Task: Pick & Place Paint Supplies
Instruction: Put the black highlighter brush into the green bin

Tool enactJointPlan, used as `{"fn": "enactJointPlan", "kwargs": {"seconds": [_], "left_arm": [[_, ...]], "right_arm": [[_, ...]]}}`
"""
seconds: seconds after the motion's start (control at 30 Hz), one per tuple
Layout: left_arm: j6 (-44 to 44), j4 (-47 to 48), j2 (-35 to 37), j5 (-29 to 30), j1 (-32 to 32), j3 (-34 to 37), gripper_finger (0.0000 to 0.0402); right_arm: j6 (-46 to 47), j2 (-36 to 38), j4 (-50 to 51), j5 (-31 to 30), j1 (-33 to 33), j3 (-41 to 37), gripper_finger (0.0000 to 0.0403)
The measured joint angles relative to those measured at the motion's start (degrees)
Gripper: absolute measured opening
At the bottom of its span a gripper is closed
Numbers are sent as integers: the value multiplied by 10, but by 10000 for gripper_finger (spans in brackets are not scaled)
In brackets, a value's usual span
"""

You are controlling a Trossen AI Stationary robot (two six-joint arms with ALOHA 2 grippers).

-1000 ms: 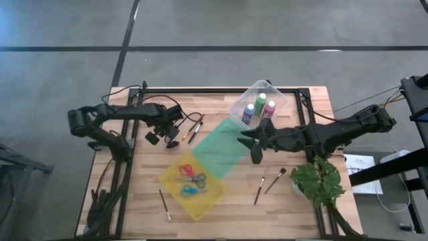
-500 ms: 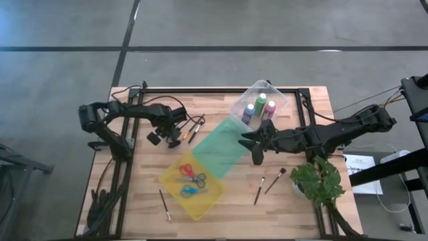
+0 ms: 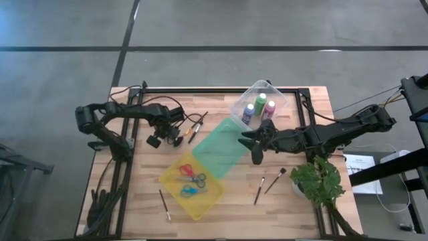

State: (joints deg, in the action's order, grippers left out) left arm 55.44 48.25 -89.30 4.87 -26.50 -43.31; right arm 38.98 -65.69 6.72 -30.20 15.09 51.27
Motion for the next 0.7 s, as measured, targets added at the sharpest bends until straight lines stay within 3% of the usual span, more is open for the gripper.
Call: {"fn": "enactJointPlan", "kwargs": {"seconds": [0.13, 0.37, 0.53, 0.7], "left_arm": [[-3, 33, 41, -42, 1, -1, 36], [-64, 69, 114, -54, 5, -6, 36], [-173, 88, 159, -113, 16, -49, 36], [-319, 55, 167, -144, 79, -110, 36]], "right_arm": [[-4, 0, 0, 0, 0, 0, 171], [-15, 0, -1, 0, 0, 0, 171], [-21, 0, -1, 0, 0, 0, 171], [-30, 0, -1, 0, 0, 0, 171]]}}
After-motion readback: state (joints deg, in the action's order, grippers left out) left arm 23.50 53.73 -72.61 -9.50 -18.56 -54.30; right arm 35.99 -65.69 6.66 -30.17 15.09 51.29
